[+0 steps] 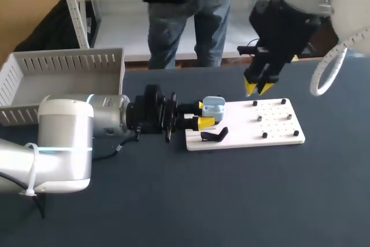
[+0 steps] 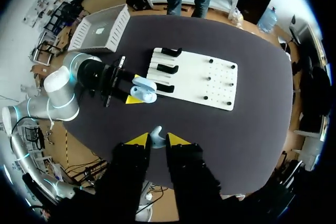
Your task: Pick up each earbud case from the left stands, insert the matching earbuds, close the lid, and place the case in the box.
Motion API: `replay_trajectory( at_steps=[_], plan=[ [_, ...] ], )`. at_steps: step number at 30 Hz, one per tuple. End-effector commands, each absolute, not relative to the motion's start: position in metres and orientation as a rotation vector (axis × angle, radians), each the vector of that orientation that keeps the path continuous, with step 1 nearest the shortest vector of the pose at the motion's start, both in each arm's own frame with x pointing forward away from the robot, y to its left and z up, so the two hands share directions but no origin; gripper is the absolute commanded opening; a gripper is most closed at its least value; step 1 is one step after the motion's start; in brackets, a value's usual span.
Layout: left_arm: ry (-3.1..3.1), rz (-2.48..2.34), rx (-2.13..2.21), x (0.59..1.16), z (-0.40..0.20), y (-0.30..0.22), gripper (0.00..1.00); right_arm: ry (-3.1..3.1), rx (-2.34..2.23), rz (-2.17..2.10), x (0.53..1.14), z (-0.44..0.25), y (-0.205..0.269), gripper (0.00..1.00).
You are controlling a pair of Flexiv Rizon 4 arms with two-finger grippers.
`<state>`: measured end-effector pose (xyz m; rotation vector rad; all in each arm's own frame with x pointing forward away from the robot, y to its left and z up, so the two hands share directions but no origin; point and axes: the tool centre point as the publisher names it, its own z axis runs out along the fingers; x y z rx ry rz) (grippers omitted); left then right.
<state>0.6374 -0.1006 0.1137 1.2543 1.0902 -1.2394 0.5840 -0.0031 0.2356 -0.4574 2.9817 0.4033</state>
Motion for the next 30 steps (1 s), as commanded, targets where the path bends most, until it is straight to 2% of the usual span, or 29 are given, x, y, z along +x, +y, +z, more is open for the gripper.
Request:
replay_trajectory(
  at_steps=[1, 13, 30],
  plan=[
    [1.088, -1.24, 1.253, 0.638, 0.113, -0.101, 0.0, 2.989, -0.48, 0.383, 0.587, 0.233, 0.011, 0.0],
    [1.088, -1.24, 1.253, 0.638, 0.113, -0.101, 0.0, 2.987, -0.49, 0.385, 0.586, 0.232, 0.011, 0.0],
    [1.088, -1.24, 1.253, 0.638, 0.113, -0.101, 0.0, 2.958, -0.695, 0.347, 0.588, 0.23, 0.067, 0.0]
  ],
)
